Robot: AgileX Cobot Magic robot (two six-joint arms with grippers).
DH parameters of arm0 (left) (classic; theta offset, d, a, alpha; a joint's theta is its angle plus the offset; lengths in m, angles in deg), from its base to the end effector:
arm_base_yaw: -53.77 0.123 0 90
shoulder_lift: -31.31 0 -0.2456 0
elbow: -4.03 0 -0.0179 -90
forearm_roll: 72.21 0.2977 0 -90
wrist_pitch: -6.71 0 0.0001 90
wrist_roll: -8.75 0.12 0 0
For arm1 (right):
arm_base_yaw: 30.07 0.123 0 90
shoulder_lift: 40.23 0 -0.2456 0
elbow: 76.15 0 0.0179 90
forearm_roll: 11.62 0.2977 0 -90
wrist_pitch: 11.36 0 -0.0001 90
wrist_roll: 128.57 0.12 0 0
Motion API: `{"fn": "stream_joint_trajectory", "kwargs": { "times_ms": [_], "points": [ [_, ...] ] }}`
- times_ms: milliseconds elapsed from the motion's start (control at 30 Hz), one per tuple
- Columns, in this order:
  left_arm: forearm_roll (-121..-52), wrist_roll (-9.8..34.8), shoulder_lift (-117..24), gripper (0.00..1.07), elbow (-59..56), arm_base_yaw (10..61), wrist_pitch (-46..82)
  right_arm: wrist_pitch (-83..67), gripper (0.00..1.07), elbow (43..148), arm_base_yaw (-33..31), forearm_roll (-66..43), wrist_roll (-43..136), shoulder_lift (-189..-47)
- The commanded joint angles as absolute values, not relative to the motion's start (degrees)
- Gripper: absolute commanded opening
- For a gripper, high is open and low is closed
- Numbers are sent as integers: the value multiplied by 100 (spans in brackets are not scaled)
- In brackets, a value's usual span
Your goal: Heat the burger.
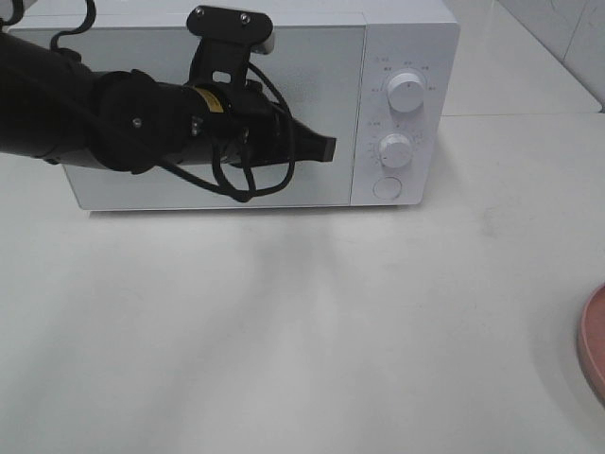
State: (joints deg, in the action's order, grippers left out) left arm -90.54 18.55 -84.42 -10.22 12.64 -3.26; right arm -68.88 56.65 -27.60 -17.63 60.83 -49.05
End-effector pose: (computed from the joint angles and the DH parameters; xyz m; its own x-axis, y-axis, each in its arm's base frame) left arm 0.3428 -0.2907 0.1058 -0.4678 0.2178 -0.8566 0.5600 0.8229 -0.0966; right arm 0.1042 -0.0061 0.2943 -0.3903 0.0902 -0.9162 0.0804 0.9947 0.0637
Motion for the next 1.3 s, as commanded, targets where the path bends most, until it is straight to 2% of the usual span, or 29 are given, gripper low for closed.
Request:
{"fn": "stream_joint_trajectory", "kwargs": {
  "times_ms": [33, 67, 100, 133, 167, 200, 233, 267, 300, 333, 367, 700, 767, 800, 833, 900, 967, 1033, 1100, 1200, 1233, 1300],
  "points": [
    [-9186, 1804, -8092, 14, -1217, 1218, 551, -6865, 75, 5648, -2795, -1792, 6071, -4733],
    [-9186, 1804, -8018, 21, -1222, 1218, 814, -6865, 75, 5648, -2795, -1792, 6071, -4733],
    [-9186, 1804, -8018, 21, -1222, 1218, 814, -6865, 75, 5648, -2795, -1792, 6071, -4733],
    [-9174, 1804, -7892, 40, -1222, 1218, 1324, -6865, 75, 5648, -2795, -1792, 6071, -4733],
    [-9174, 1804, -7892, 40, -1222, 1218, 1324, -6865, 75, 5648, -2795, -1792, 6071, -4733],
    [-9174, 1804, -7777, 66, -1222, 1218, 1834, -6865, 75, 5648, -2795, -1792, 6071, -4733],
    [-9174, 1809, -7731, 80, -1222, 1218, 2069, -6865, 75, 5648, -2795, -1792, 6071, -4733],
    [-9174, 1809, -7731, 80, -1222, 1218, 2069, -6865, 75, 5648, -2795, -1792, 6071, -4733],
    [-9128, 1838, -7640, 97, -1222, 1218, 2510, -6865, 75, 5648, -2795, -1792, 6071, -4733],
    [-9128, 1838, -7640, 97, -1222, 1218, 2510, -6865, 75, 5648, -2795, -1792, 6071, -4733],
    [-9100, 1838, -7554, 102, -1222, 1218, 2929, -6865, 75, 5648, -2795, -1792, 6071, -4733],
    [-9008, 1850, -6975, 102, -1222, 1258, 5203, -6865, 75, 5648, -2795, -1792, 6071, -4733],
    [-8710, 1563, -6757, 102, -1222, 1258, 5770, -6865, 75, 5648, -2795, -1792, 6071, -4733],
    [-8710, 1563, -6757, 102, -1222, 1258, 5770, -6865, 75, 5648, -2795, -1792, 6071, -4733],
    [-8407, 1185, -6608, 102, -1222, 1258, 6068, -6865, 75, 5648, -2795, -1792, 6071, -4733],
    [-8252, 1019, -6522, 102, -1222, 1258, 6171, -6865, 75, 5648, -2795, -1792, 6071, -4733],
    [-7444, 303, -6156, 102, -1222, 1258, 6527, -6865, 75, 5648, -2795, -1792, 6071, -4733],
    [-7221, 131, -5967, 102, -1222, 1258, 6641, -6865, 75, 5648, -2795, -1792, 6071, -4733],
    [-7146, 62, -5875, 102, -1222, 1286, 6699, -6865, 75, 5648, -2795, -1792, 6071, -4733],
    [-7284, 62, -5640, 102, -1222, 1596, 6876, -6865, 75, 5648, -2795, -1792, 6071, -4733],
    [-7415, 257, -5480, 102, -1222, 1974, 6997, -6865, 75, 5648, -2795, -1792, 6071, -4733],
    [-7473, 348, -5417, 102, -1222, 2146, 7037, -6865, 75, 5648, -2795, -1792, 6071, -4739]
  ]
}}
